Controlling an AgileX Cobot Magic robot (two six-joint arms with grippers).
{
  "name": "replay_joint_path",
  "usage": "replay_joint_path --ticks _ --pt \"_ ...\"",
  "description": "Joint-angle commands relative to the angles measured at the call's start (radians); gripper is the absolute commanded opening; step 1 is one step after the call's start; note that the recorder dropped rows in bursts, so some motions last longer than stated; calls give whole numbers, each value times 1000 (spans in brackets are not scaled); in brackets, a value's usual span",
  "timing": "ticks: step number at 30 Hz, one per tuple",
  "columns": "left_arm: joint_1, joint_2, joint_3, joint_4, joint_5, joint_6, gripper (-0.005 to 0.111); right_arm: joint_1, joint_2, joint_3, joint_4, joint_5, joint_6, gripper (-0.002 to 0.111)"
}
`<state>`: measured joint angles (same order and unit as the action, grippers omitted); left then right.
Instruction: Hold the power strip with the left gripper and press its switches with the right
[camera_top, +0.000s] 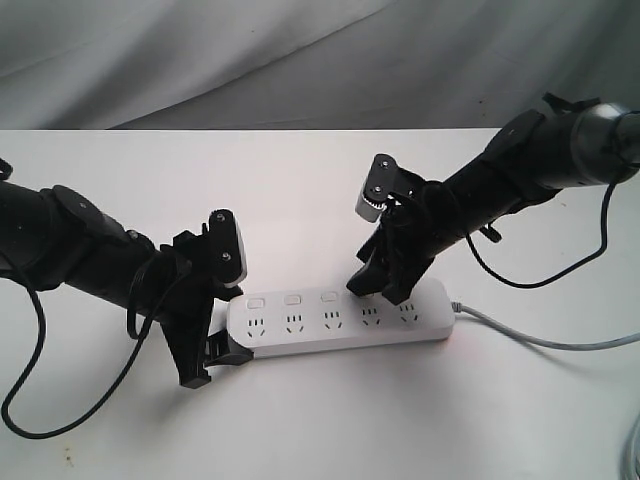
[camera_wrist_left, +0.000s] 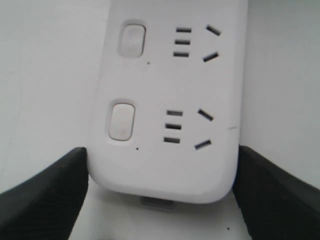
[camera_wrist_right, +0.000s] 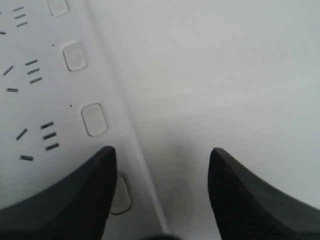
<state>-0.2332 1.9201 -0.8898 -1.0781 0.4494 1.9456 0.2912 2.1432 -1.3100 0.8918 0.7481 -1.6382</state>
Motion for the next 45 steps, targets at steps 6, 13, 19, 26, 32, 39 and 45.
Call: replay_joint_path --ticks 6,13,19,26,32,39,45 --pt "1 1 -6 3 -9 -2 56 -20 45 57 -90 -48 -13 51" --pt "1 1 -6 3 -9 -2 56 -31 48 57 -129 -55 -13 51" --pt "1 1 -6 3 -9 -2 56 -47 50 57 -131 -50 -13 51" --pt "1 1 -6 3 -9 -2 56 -45 16 52 8 -54 -29 51" --pt "1 1 -6 3 -9 -2 56 -37 -126 52 29 -49 -29 51" --pt "1 1 -6 3 -9 -2 56 -101 -146 57 -43 -9 4 51" --pt "1 1 -6 3 -9 -2 56 -120 -146 57 -46 -4 11 51"
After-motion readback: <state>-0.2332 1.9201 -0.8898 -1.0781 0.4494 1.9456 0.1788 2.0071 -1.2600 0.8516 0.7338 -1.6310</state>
